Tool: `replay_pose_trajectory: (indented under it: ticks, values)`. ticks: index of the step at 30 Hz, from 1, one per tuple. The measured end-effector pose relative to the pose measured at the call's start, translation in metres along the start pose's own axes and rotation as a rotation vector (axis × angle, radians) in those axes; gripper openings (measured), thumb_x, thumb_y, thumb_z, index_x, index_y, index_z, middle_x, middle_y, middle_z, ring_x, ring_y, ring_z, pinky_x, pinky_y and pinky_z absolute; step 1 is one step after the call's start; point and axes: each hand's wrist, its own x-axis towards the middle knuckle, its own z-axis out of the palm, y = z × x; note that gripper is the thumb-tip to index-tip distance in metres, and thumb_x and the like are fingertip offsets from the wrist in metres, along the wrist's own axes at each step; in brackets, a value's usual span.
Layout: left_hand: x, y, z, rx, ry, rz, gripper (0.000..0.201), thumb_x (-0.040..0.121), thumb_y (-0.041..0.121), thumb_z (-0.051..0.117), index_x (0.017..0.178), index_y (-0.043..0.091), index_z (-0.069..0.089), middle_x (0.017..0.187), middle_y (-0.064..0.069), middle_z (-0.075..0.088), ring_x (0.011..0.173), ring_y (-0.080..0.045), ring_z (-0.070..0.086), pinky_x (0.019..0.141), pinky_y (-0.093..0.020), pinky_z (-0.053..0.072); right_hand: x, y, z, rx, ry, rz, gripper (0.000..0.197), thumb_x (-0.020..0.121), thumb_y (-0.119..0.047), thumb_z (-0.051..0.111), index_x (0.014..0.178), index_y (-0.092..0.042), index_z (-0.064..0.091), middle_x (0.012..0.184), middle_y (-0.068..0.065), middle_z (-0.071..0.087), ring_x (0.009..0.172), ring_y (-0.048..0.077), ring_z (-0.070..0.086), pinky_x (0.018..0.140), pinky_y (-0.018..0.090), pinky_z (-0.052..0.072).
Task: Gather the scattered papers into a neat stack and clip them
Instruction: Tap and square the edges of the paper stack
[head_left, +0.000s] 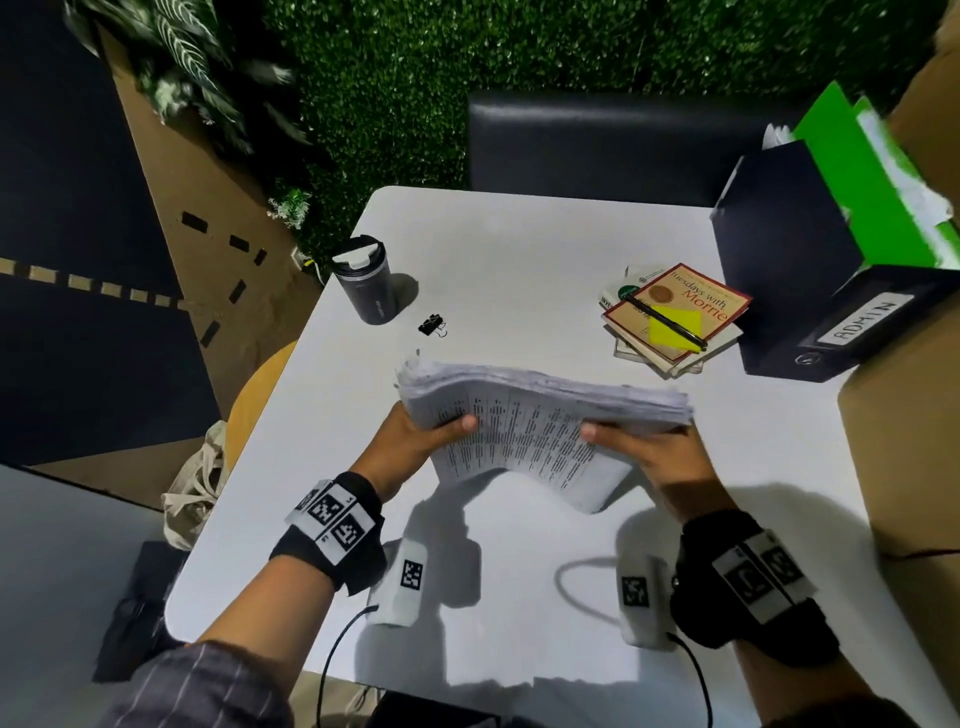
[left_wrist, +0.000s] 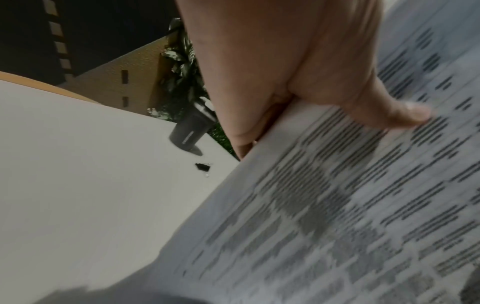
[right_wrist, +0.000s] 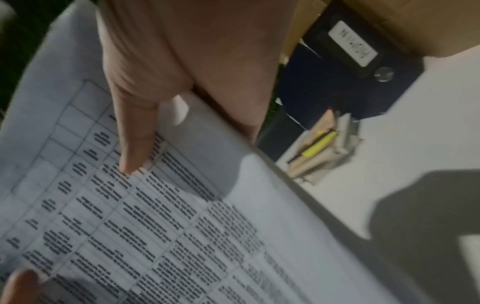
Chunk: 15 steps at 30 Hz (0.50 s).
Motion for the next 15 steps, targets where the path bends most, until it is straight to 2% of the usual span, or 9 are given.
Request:
replay_pose_trajectory:
  ticks: [1,3,5,7,9,11,12,13,15]
  values:
    - [0.001,-0.004,0.0,0.001,0.001,-0.015,0.072,0.041,0.056,0.088,0.103,0.026,0.066,0.097,0.01,0.076,0.095,-0.005,0.069,0.077,-0.02,0.053,0.002,0.012,-0.002,-0.085,0.0,0.042,0.067,0.045,-0.043,0.093,0.102,-0.014,0.071,0.099,0.007,0.075,0.096,0.028,0.07,0.094,0.048,0.052]
    - [0.002,-0.01,0.0,-0.02,0.017,-0.024,0.07,0.041,0.053,0.089,0.102,0.025,0.068,0.099,0.007,0.076,0.097,-0.007,0.069,0.078,-0.019,0.053,0.007,0.038,-0.009,-0.149,0.029,0.12,0.083,0.038,-0.059,0.09,0.11,-0.024,0.067,0.1,-0.007,0.076,0.099,0.017,0.07,0.097,0.044,0.051]
    - [0.003,-0.011,0.003,-0.028,0.019,-0.031,0.067,0.045,0.052,0.088,0.102,0.025,0.068,0.102,0.004,0.076,0.1,-0.01,0.069,0.079,-0.021,0.053,0.013,0.053,-0.011,-0.118,0.052,0.132,0.087,0.036,-0.062,0.089,0.111,-0.024,0.067,0.101,-0.011,0.075,0.1,0.013,0.069,0.099,0.04,0.049]
    - [0.004,-0.007,0.006,-0.031,0.018,-0.032,0.064,0.048,0.055,0.086,0.103,0.026,0.069,0.103,0.004,0.075,0.102,-0.011,0.068,0.083,-0.024,0.052,0.013,0.045,-0.006,-0.11,0.083,0.142,0.091,0.033,-0.062,0.09,0.112,-0.022,0.066,0.101,-0.01,0.075,0.1,0.013,0.069,0.098,0.039,0.05]
    - [0.005,-0.001,0.008,-0.046,0.029,0.006,0.066,0.05,0.057,0.084,0.105,0.025,0.067,0.104,0.005,0.075,0.103,-0.01,0.068,0.084,-0.023,0.052,0.012,0.03,-0.003,-0.07,0.089,0.099,0.082,0.039,-0.05,0.093,0.11,-0.017,0.067,0.099,-0.009,0.076,0.098,0.011,0.07,0.096,0.033,0.051]
    - [0.005,0.001,0.006,-0.068,0.019,0.041,0.066,0.052,0.055,0.084,0.107,0.023,0.066,0.103,0.007,0.075,0.102,-0.008,0.067,0.081,-0.02,0.051,0.007,0.019,-0.002,-0.022,0.085,0.05,0.052,0.055,-0.022,0.091,0.102,-0.015,0.07,0.091,-0.012,0.076,0.092,0.004,0.07,0.086,0.02,0.054]
    - [0.004,-0.001,0.005,-0.071,0.006,0.039,0.065,0.053,0.055,0.084,0.107,0.023,0.066,0.104,0.007,0.075,0.103,-0.008,0.067,0.082,-0.02,0.051,0.005,0.014,-0.002,0.002,0.063,0.044,0.043,0.059,-0.013,0.088,0.098,-0.015,0.071,0.088,-0.013,0.077,0.09,0.004,0.07,0.083,0.018,0.053]
    - [0.003,-0.004,0.004,-0.056,-0.004,0.019,0.064,0.054,0.055,0.083,0.107,0.024,0.066,0.106,0.007,0.074,0.105,-0.009,0.066,0.085,-0.022,0.052,0.003,0.014,-0.002,0.008,0.04,0.058,0.039,0.06,-0.012,0.088,0.095,-0.014,0.072,0.087,-0.011,0.077,0.091,0.007,0.071,0.085,0.021,0.053]
    - [0.0,-0.016,0.001,-0.001,-0.019,-0.059,0.063,0.055,0.06,0.081,0.107,0.026,0.068,0.112,0.002,0.073,0.109,-0.013,0.065,0.096,-0.034,0.051,-0.001,0.02,0.0,0.002,0.008,0.098,0.043,0.058,-0.021,0.089,0.097,-0.013,0.073,0.091,-0.009,0.077,0.099,0.017,0.07,0.096,0.032,0.05]
